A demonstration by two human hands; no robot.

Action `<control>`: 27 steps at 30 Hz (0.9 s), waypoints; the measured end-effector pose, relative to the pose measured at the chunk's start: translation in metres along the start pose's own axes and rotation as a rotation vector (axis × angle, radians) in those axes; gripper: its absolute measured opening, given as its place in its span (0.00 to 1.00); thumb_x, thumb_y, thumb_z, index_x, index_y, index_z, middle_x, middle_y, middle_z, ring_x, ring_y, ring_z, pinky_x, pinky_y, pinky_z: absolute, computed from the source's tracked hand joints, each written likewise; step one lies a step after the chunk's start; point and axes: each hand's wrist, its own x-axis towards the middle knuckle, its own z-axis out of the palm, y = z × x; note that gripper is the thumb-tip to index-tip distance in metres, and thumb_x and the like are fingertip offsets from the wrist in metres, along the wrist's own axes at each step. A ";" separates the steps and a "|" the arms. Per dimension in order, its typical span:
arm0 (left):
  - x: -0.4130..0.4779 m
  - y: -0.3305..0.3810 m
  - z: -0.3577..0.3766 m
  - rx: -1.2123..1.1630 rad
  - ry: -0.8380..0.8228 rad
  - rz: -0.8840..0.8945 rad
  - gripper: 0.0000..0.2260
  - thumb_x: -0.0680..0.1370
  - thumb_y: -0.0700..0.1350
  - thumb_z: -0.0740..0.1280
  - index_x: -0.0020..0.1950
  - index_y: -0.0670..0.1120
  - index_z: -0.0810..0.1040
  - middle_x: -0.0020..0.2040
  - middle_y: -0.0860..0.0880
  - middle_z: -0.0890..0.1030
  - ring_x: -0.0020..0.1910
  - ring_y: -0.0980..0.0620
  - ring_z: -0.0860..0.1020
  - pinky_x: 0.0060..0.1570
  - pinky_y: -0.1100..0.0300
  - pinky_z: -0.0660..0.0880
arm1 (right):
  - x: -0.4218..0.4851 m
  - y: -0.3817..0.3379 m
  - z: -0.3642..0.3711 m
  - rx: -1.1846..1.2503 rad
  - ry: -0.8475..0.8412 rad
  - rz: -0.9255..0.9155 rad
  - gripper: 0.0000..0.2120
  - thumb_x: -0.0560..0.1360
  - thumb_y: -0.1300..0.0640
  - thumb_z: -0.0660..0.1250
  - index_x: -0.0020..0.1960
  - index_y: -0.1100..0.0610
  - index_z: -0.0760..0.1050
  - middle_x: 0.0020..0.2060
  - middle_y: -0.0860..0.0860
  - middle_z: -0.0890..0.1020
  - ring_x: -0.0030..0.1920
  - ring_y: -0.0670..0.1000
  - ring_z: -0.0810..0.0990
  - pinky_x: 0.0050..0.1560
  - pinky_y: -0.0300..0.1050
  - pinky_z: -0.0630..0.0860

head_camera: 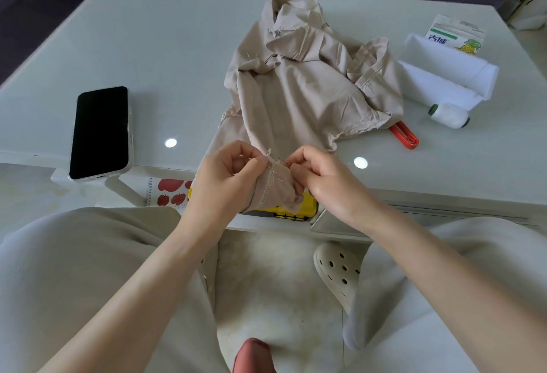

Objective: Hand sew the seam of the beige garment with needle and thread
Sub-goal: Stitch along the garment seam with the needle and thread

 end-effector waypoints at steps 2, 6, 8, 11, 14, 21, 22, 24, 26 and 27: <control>0.000 0.000 0.000 -0.021 -0.009 -0.013 0.07 0.71 0.48 0.67 0.33 0.53 0.77 0.31 0.45 0.75 0.30 0.52 0.71 0.31 0.62 0.69 | 0.000 0.001 0.000 -0.016 -0.022 -0.013 0.09 0.80 0.64 0.59 0.43 0.57 0.73 0.29 0.48 0.77 0.30 0.43 0.74 0.34 0.30 0.69; 0.001 0.000 0.000 -0.039 0.012 -0.052 0.13 0.76 0.41 0.66 0.33 0.51 0.76 0.30 0.46 0.74 0.30 0.52 0.71 0.29 0.63 0.68 | 0.000 0.001 -0.001 -0.012 -0.058 -0.032 0.08 0.79 0.64 0.60 0.42 0.57 0.73 0.30 0.50 0.78 0.32 0.46 0.76 0.36 0.31 0.70; 0.001 0.001 0.000 -0.072 0.007 -0.089 0.14 0.77 0.41 0.65 0.31 0.52 0.77 0.30 0.48 0.75 0.30 0.51 0.72 0.29 0.63 0.69 | 0.000 0.001 -0.001 -0.009 -0.080 -0.042 0.08 0.79 0.64 0.61 0.42 0.58 0.74 0.30 0.49 0.78 0.32 0.46 0.77 0.36 0.31 0.70; 0.001 0.003 -0.002 -0.106 -0.010 -0.137 0.14 0.77 0.41 0.65 0.31 0.50 0.77 0.28 0.52 0.76 0.29 0.53 0.74 0.28 0.63 0.69 | -0.001 0.000 -0.002 0.016 -0.107 -0.053 0.07 0.79 0.65 0.61 0.43 0.59 0.74 0.28 0.46 0.78 0.31 0.45 0.76 0.35 0.30 0.70; 0.000 0.005 -0.002 -0.145 -0.044 -0.170 0.14 0.77 0.41 0.64 0.32 0.48 0.76 0.28 0.52 0.76 0.29 0.53 0.74 0.29 0.62 0.71 | -0.001 -0.002 -0.003 0.048 -0.130 -0.065 0.08 0.79 0.65 0.61 0.43 0.59 0.74 0.28 0.47 0.77 0.31 0.46 0.76 0.35 0.31 0.71; -0.002 0.010 -0.003 -0.213 -0.113 -0.226 0.20 0.78 0.42 0.63 0.26 0.51 0.75 0.28 0.51 0.76 0.27 0.53 0.76 0.27 0.62 0.74 | -0.002 -0.004 -0.003 0.078 -0.163 -0.071 0.09 0.80 0.64 0.60 0.42 0.57 0.73 0.30 0.48 0.77 0.31 0.45 0.75 0.36 0.32 0.72; -0.002 0.010 -0.003 -0.215 -0.114 -0.226 0.20 0.78 0.42 0.63 0.25 0.51 0.75 0.28 0.51 0.77 0.27 0.53 0.76 0.27 0.62 0.74 | -0.002 -0.003 -0.004 0.075 -0.163 -0.071 0.08 0.80 0.64 0.60 0.43 0.58 0.73 0.30 0.48 0.77 0.31 0.44 0.75 0.36 0.31 0.71; -0.002 0.010 -0.003 -0.219 -0.114 -0.226 0.20 0.78 0.42 0.63 0.25 0.52 0.75 0.28 0.51 0.77 0.26 0.53 0.76 0.26 0.63 0.73 | -0.002 -0.002 -0.004 0.064 -0.164 -0.071 0.07 0.80 0.64 0.60 0.44 0.59 0.73 0.30 0.48 0.77 0.31 0.45 0.75 0.36 0.31 0.71; -0.002 0.010 -0.003 -0.221 -0.113 -0.228 0.21 0.78 0.42 0.63 0.25 0.52 0.75 0.28 0.51 0.77 0.26 0.53 0.76 0.25 0.63 0.72 | -0.002 -0.001 -0.003 0.057 -0.168 -0.071 0.06 0.80 0.64 0.60 0.45 0.61 0.73 0.30 0.48 0.77 0.32 0.45 0.76 0.36 0.32 0.72; -0.002 0.010 -0.003 -0.218 -0.115 -0.227 0.21 0.78 0.42 0.63 0.25 0.52 0.75 0.28 0.50 0.77 0.27 0.52 0.76 0.26 0.63 0.73 | -0.002 -0.001 -0.003 0.057 -0.172 -0.072 0.06 0.80 0.64 0.60 0.45 0.61 0.74 0.31 0.49 0.77 0.32 0.45 0.76 0.37 0.32 0.72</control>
